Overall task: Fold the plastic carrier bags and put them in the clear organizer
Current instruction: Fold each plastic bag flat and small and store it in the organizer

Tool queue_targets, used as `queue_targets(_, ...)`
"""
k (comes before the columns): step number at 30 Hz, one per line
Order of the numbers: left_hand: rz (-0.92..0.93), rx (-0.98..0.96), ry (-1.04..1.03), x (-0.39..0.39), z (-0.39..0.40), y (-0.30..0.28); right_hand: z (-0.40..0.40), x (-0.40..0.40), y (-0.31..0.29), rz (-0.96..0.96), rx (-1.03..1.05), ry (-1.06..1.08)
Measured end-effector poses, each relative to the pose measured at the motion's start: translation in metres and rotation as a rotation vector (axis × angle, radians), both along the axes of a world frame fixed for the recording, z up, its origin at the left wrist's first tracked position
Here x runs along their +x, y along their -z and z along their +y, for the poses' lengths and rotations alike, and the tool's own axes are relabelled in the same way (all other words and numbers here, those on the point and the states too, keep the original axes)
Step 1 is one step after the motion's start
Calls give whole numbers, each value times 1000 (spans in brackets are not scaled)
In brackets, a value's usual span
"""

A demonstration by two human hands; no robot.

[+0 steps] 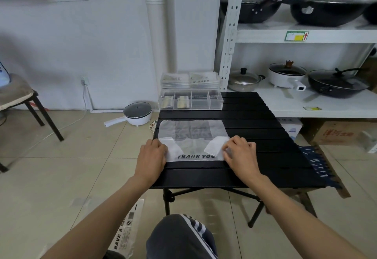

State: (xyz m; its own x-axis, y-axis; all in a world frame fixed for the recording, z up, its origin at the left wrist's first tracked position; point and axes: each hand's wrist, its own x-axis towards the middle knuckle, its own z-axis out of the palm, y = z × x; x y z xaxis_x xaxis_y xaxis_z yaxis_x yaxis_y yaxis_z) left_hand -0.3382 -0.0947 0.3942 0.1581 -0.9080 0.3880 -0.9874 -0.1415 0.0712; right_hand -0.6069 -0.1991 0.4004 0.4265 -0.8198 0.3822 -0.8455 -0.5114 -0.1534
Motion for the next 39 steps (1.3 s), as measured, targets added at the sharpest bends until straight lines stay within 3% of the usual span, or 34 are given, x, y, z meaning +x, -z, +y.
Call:
queue_targets(5,182,150,29,7,-15,-7,-16,3,-8,14,97,-65)
queue_targets(15,263,434,-37,17,-39,-11,-40,25,-19,312,387,-64)
queue_targets(21,242,563,-54,14,-55,-16,-43,23,-18,326,430,-67)
queue_targets(24,219,514,-76,8,-51,-16,-39,21,-16,280,403,-68)
queue_targets(27,236,343,-96,-1,-36,-21,-36,20,-16,121,417,-66)
queue_targets(30,97,143,-3,-5,-19,-24,-32,17,-14,-1,331,-66)
queue_targets(33,-51,44,329,-10,-7,-28,-21,17,-9,-101,93,-161)
queue_targets(36,-211,108,544,-19,-4,-30,-1,26,-9,-141,-15,-388)
queue_targets(39,-306,294,518,-31,-6,-32,17,36,-4,-74,-14,-560)
